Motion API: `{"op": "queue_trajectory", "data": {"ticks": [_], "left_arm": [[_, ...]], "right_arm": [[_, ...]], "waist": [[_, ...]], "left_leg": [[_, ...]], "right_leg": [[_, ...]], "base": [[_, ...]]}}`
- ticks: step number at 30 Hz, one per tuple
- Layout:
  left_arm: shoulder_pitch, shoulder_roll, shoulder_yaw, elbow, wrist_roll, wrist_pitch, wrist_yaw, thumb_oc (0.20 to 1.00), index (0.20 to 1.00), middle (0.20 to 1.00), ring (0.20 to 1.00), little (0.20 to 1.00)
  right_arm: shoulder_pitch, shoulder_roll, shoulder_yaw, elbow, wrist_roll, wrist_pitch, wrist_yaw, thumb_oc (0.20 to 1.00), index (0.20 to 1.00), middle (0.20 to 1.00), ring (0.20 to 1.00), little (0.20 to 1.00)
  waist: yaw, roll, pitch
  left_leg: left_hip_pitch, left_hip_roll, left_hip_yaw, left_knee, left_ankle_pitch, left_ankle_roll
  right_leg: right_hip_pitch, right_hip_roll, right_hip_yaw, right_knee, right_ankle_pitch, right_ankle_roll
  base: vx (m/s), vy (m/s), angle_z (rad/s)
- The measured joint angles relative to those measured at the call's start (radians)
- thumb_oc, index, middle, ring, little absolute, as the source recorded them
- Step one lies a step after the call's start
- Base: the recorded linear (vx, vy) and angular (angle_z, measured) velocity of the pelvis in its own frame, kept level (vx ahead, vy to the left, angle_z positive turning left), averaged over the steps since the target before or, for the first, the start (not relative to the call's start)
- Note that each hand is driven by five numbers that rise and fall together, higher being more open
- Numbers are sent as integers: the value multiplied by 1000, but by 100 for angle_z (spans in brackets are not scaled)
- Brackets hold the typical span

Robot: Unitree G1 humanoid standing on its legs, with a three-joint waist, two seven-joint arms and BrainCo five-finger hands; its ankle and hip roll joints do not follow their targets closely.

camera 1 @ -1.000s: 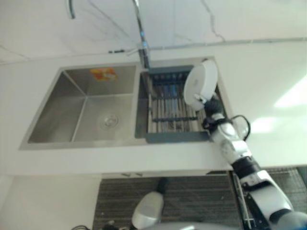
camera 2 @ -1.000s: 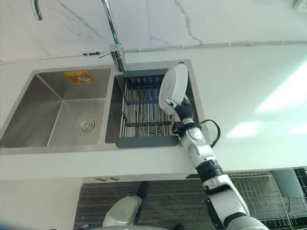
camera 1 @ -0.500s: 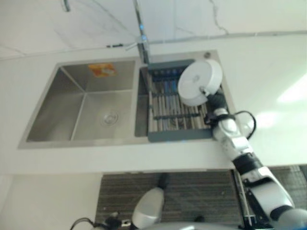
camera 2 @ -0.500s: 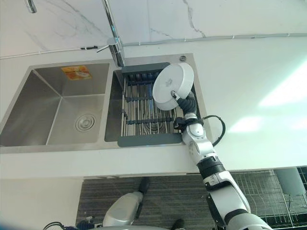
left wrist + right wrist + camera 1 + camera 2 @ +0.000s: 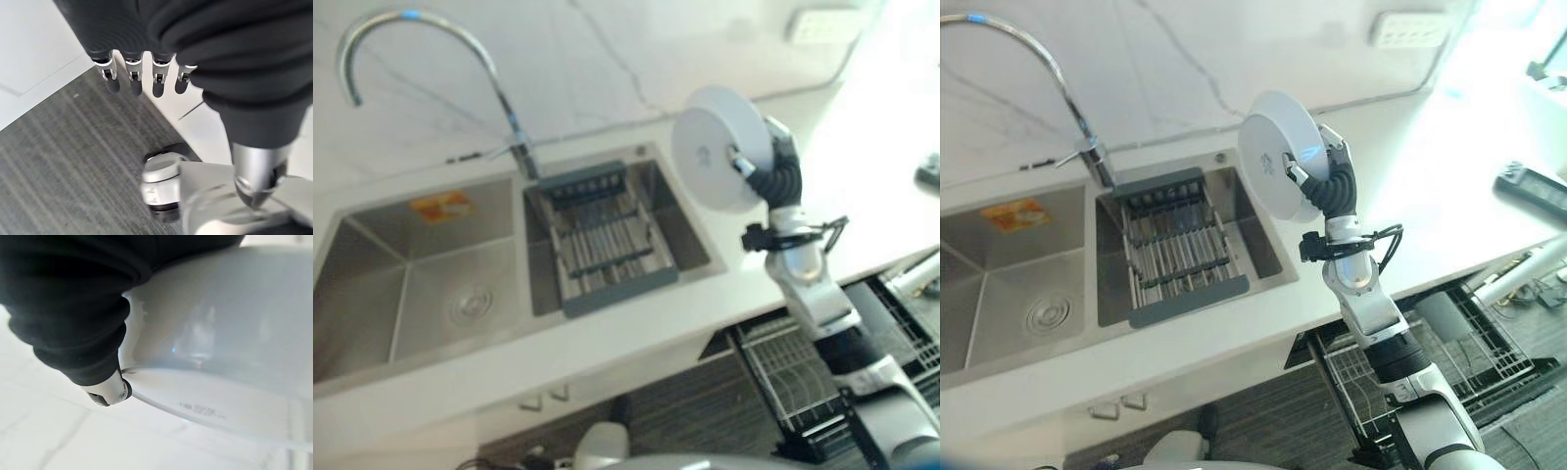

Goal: Place the dishes in the dishwasher.

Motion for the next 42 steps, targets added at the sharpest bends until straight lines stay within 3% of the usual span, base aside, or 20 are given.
{"op": "queue_trajectory", "data": {"ticks": [7,12,15,19,28,33,36,39,42], "left_arm": [[24,-18,-2,10,1,18,21,1000,1000,1000,1000,1000],[23,-21,-24,6,5,33,30,1000,1000,1000,1000,1000],[26,-21,-31,12,9,53,30,1000,1000,1000,1000,1000],[50,-32,-41,16,0,82,35,1000,1000,1000,1000,1000],[60,-34,-79,15,5,56,70,1000,1000,1000,1000,1000],[43,-29,-79,27,8,23,71,1000,1000,1000,1000,1000],[-1,-31,-81,32,7,14,69,1000,1000,1000,1000,1000],[-56,-37,-81,32,-1,3,60,1000,1000,1000,1000,1000],[-76,-38,-80,39,-45,-4,57,1000,1000,1000,1000,1000]], "right_arm": [[84,-7,-13,-55,83,-4,32,200,200,200,200,200],[215,-43,-138,-213,161,-45,43,200,200,200,200,200],[349,-41,-236,-240,260,-89,43,200,200,200,200,200],[417,5,-245,-144,353,-88,45,200,200,200,200,200],[424,47,-248,15,339,-84,-4,200,200,200,200,200],[411,52,-221,127,338,-85,-8,200,200,200,200,200],[404,54,-212,198,330,-87,-27,200,200,200,200,200],[351,59,-213,256,328,-89,-58,200,200,200,200,200],[307,60,-214,319,322,-100,-79,200,200,200,200,200]], "waist": [[-63,31,-48],[-133,49,-60],[-231,62,-68],[-243,84,-78],[-211,81,-76],[-165,80,-68],[-138,90,-31],[-120,113,56],[-109,115,103]], "left_leg": [[28,38,55,-15,6,-8],[45,57,110,-16,5,-12],[77,76,180,-17,-9,-19],[80,102,252,-17,-12,-24],[77,93,254,-16,-21,-20],[72,88,236,-16,-21,-21],[36,84,208,11,-23,-19],[-20,74,177,65,-30,-9],[-60,62,158,99,-36,0]], "right_leg": [[-18,21,64,2,10,-15],[-35,28,111,5,18,-19],[-58,32,170,23,18,-11],[-130,30,166,69,23,-22],[-135,22,169,72,27,-17],[-130,20,150,75,34,-15],[-159,11,127,117,10,-16],[-214,-6,116,198,-13,-15],[-263,-24,114,260,-47,-28]], "base": [[-92,-87,-25],[-61,-96,-33],[-4,-86,-77],[26,-52,-64],[63,-44,-1],[25,-9,10],[-45,25,26],[-57,32,21],[-82,41,11]]}}
